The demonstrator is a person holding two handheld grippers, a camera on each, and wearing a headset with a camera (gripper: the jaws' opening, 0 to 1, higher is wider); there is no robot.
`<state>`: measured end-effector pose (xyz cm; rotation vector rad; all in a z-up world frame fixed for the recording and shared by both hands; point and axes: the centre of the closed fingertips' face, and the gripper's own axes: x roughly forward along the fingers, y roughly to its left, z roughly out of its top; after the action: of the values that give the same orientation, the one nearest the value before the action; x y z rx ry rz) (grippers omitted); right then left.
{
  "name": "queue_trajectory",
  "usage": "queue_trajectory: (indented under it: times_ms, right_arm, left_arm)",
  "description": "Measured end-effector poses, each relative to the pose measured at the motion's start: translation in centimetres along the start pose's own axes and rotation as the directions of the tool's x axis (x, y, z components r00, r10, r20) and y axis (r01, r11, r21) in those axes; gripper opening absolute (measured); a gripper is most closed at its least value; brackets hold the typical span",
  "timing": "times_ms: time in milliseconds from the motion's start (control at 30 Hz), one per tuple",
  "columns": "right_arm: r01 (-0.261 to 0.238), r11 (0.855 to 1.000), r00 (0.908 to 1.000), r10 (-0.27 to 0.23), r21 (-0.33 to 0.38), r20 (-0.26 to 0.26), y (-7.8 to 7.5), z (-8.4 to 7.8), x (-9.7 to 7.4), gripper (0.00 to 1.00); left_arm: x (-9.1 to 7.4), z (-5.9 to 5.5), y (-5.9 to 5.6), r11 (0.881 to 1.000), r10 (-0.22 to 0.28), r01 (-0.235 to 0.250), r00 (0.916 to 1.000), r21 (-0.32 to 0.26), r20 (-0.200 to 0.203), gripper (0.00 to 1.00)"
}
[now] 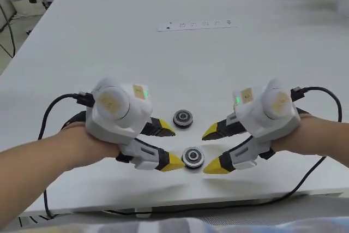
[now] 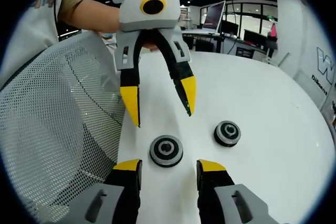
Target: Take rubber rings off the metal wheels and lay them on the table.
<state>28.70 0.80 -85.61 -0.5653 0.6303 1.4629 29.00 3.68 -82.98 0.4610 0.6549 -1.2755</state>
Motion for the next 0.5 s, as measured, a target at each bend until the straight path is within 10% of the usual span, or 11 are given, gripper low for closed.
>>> queue_trajectory:
  times_ms: [500]
  right_arm:
    - [-0.011,1.000,0.9999,0.011,0.014,0.001,0.2,-0.1,0.2,0.39]
  left_arm:
    - [1.6,0.4,-0.6,1.000,-0.024,0.024,0.9996,0.001,-0.011,0.32]
